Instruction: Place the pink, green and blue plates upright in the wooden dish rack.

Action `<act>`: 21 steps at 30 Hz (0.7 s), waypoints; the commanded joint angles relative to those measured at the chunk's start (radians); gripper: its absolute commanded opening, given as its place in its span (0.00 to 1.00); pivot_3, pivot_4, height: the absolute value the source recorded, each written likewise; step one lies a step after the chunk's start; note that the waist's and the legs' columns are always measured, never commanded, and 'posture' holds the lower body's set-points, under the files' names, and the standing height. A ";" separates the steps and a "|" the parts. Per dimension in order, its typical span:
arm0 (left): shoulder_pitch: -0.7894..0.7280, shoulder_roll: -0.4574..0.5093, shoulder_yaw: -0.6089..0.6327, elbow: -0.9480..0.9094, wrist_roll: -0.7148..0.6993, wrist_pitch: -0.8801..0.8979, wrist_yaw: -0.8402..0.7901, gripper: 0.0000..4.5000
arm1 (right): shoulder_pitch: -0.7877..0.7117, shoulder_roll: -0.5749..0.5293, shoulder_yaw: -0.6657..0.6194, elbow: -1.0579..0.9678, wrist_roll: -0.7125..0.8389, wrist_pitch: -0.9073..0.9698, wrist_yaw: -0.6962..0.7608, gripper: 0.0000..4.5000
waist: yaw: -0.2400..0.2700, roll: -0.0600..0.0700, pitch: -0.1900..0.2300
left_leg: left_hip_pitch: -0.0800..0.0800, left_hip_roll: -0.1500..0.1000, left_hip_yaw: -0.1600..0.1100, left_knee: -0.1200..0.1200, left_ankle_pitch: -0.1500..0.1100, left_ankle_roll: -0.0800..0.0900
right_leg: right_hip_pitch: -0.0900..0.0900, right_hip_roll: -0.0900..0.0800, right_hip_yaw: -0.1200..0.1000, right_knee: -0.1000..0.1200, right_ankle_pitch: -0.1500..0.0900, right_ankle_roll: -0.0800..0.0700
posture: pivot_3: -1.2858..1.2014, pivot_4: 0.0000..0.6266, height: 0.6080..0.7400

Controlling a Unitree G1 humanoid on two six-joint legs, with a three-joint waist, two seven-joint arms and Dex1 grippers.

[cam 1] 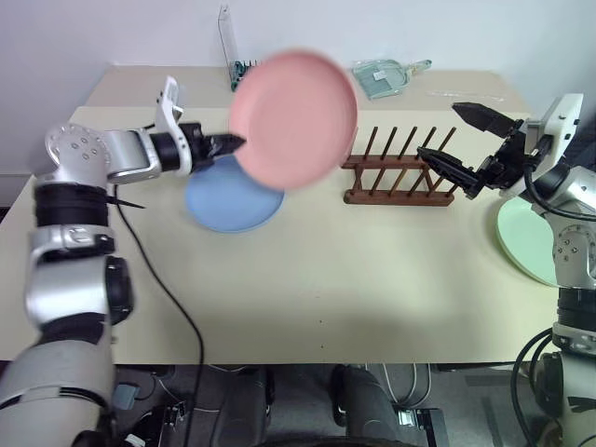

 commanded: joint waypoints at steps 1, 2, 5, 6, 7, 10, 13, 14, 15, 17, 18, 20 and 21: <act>0.051 -0.178 0.126 -0.191 -0.024 -0.188 0.192 0.01 | -0.122 0.019 0.044 0.027 -0.171 -0.224 -0.111 1.00 | -0.001 0.000 0.000 | 0.000 0.000 0.001 0.000 0.000 0.000 | 0.000 0.000 0.001 0.000 0.000 0.000 | 0.52 0.24 0.88; 0.066 -0.228 0.132 -0.231 -0.010 -0.234 0.224 0.01 | -0.143 0.030 0.061 0.035 -0.208 -0.275 -0.131 1.00 | -0.001 0.000 0.000 | 0.000 0.000 0.000 0.001 0.000 0.000 | 0.000 0.000 0.000 -0.001 0.000 0.000 | 0.52 0.24 0.88; 0.064 -0.407 0.142 -0.280 0.044 -0.449 0.326 0.01 | -0.208 -0.011 0.200 0.062 -0.516 -0.521 -0.229 1.00 | 0.004 -0.001 0.000 | 0.000 0.000 0.001 0.001 0.000 -0.001 | 0.000 0.000 0.000 -0.001 0.000 0.000 | 0.52 0.24 0.88; 0.045 -0.456 0.142 -0.280 0.056 -0.518 0.343 0.01 | -0.218 -0.017 0.245 0.068 -0.631 -0.593 -0.286 1.00 | 0.004 -0.001 0.000 | 0.000 -0.001 0.001 0.001 0.000 -0.001 | 0.000 0.000 0.000 -0.001 0.000 0.000 | 0.52 0.24 0.88; 0.024 -0.491 0.135 -0.276 0.068 -0.570 0.352 0.01 | -0.221 -0.011 0.277 0.066 -0.704 -0.641 -0.329 1.00 | 0.006 -0.001 0.000 | 0.000 -0.001 0.001 0.001 0.000 -0.001 | 0.000 0.000 0.001 -0.001 0.000 0.000 | 0.52 0.24 0.88; -0.011 -0.542 0.116 -0.265 0.097 -0.673 0.354 0.01 | -0.220 -0.013 0.336 0.082 -0.883 -0.715 -0.456 1.00 | 0.007 -0.001 0.000 | 0.000 -0.001 0.001 0.002 0.000 -0.001 | 0.000 0.000 0.000 -0.002 0.000 0.000 | 0.52 0.24 0.88; -0.028 -0.564 0.093 -0.250 0.116 -0.714 0.348 0.01 | -0.225 -0.016 0.377 0.109 -1.014 -0.732 -0.558 1.00 | 0.007 -0.001 0.000 | 0.000 -0.001 0.001 0.002 0.000 -0.001 | 0.000 0.000 0.000 -0.003 0.000 0.000 | 0.52 0.24 0.88; -0.029 -0.577 0.085 -0.254 0.113 -0.713 0.354 0.01 | -0.236 -0.008 0.384 0.120 -1.048 -0.724 -0.595 1.00 | 0.006 -0.001 0.000 | 0.000 -0.001 0.001 0.002 0.000 -0.001 | 0.000 0.000 0.000 -0.003 0.000 0.000 | 0.52 0.24 0.88; -0.028 -0.589 0.078 -0.260 0.110 -0.714 0.360 0.01 | -0.247 -0.002 0.393 0.133 -1.075 -0.720 -0.621 1.00 | 0.006 -0.001 0.000 | 0.000 -0.001 0.001 0.002 0.000 -0.001 | 0.000 0.000 0.000 -0.003 0.000 0.000 | 0.52 0.24 0.88; -0.017 -0.615 0.055 -0.280 0.108 -0.696 0.369 0.01 | -0.267 0.001 0.407 0.151 -1.123 -0.706 -0.664 1.00 | 0.007 -0.001 0.000 | 0.000 -0.001 0.001 0.002 0.000 -0.001 | 0.000 0.000 0.000 -0.003 0.000 0.000 | 0.52 0.24 0.88; -0.009 -0.627 0.046 -0.292 0.107 -0.686 0.373 0.01 | -0.272 0.000 0.410 0.157 -1.131 -0.702 -0.675 1.00 | 0.006 -0.001 0.000 | 0.000 -0.001 0.001 0.002 0.000 -0.001 | 0.000 0.000 0.000 -0.003 0.000 0.000 | 0.52 0.24 0.88; 0.006 -0.652 0.031 -0.313 0.097 -0.669 0.382 0.01 | -0.284 -0.005 0.422 0.169 -1.155 -0.697 -0.697 1.00 | 0.006 -0.001 0.000 | 0.000 -0.001 0.001 0.001 0.000 -0.001 | 0.000 0.000 0.000 -0.003 0.000 0.000 | 0.52 0.24 0.88; 0.011 -0.660 0.028 -0.321 0.092 -0.662 0.386 0.01 | -0.287 -0.006 0.426 0.172 -1.158 -0.695 -0.703 1.00 | 0.006 -0.001 0.000 | 0.000 -0.001 0.001 0.001 0.000 -0.001 | 0.000 0.000 0.000 -0.003 0.000 0.000 | 0.52 0.24 0.88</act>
